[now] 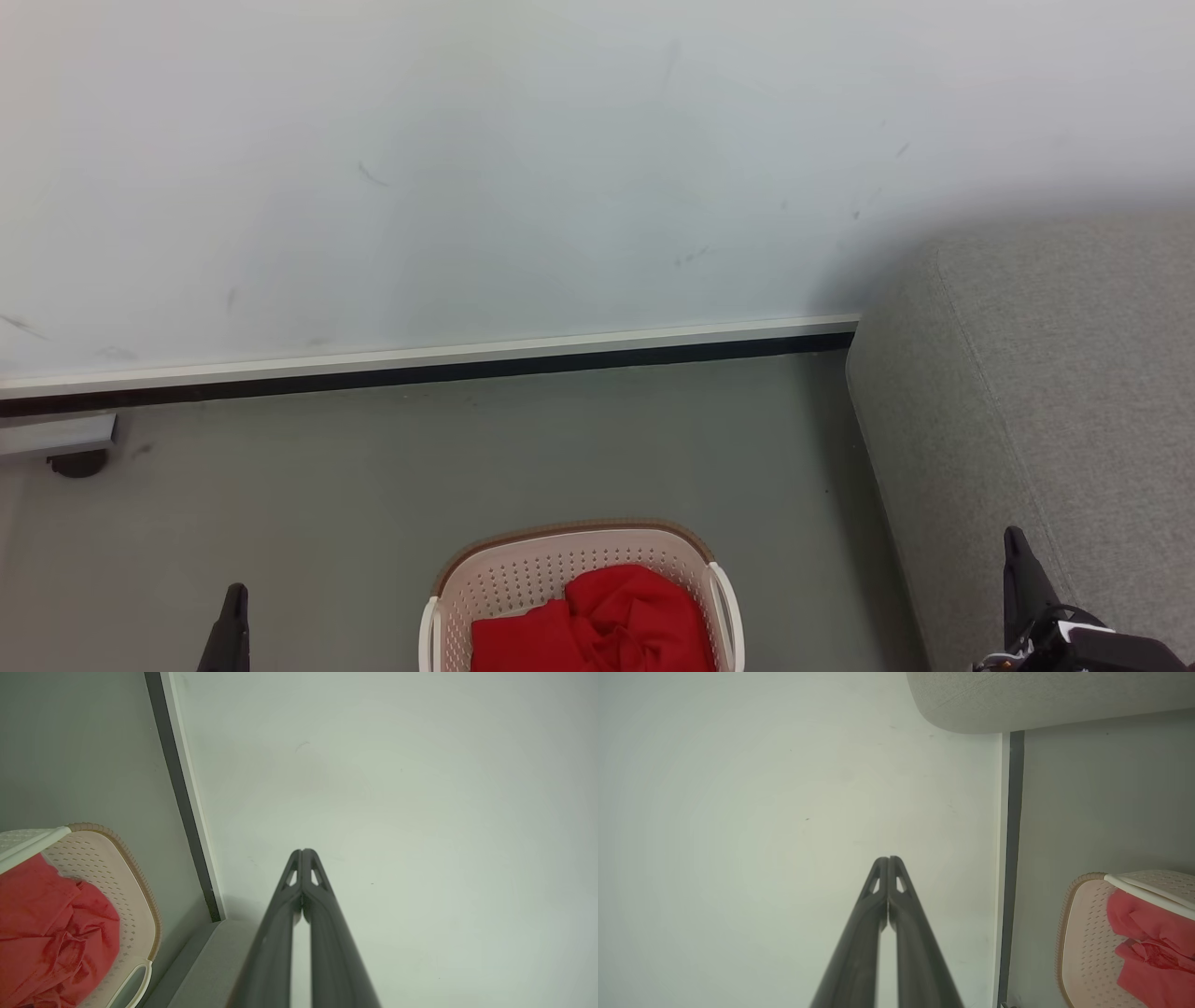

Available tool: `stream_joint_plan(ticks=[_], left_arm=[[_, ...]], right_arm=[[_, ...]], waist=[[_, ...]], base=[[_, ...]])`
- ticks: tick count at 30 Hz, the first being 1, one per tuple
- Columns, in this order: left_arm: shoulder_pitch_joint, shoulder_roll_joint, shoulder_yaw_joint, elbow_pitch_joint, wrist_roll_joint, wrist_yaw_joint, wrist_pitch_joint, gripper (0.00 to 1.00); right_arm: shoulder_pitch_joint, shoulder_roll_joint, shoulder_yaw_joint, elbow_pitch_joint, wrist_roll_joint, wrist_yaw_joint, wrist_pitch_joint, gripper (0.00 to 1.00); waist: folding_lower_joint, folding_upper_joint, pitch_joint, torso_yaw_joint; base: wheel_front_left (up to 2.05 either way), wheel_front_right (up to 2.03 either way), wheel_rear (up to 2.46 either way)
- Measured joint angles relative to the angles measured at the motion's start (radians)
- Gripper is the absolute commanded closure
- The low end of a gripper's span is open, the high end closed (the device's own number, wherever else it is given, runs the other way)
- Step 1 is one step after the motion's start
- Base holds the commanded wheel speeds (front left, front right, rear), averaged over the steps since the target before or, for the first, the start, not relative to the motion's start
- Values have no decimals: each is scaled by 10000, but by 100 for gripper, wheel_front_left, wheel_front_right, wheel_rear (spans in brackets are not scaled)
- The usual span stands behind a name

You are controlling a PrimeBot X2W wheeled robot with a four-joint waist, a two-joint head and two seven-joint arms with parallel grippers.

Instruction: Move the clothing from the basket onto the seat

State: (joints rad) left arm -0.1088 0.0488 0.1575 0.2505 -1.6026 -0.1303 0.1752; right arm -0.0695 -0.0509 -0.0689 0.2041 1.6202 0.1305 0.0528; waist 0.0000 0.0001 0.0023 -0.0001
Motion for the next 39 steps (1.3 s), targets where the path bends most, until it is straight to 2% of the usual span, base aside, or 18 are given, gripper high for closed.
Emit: stream_joint_plan(ticks=[39], left_arm=[[0,0,-2,0,0,0,0,100]], right_arm=[[0,2,4,0,0,0,0,100]], waist=[[0,0,0,0]], base=[[0,0,0]])
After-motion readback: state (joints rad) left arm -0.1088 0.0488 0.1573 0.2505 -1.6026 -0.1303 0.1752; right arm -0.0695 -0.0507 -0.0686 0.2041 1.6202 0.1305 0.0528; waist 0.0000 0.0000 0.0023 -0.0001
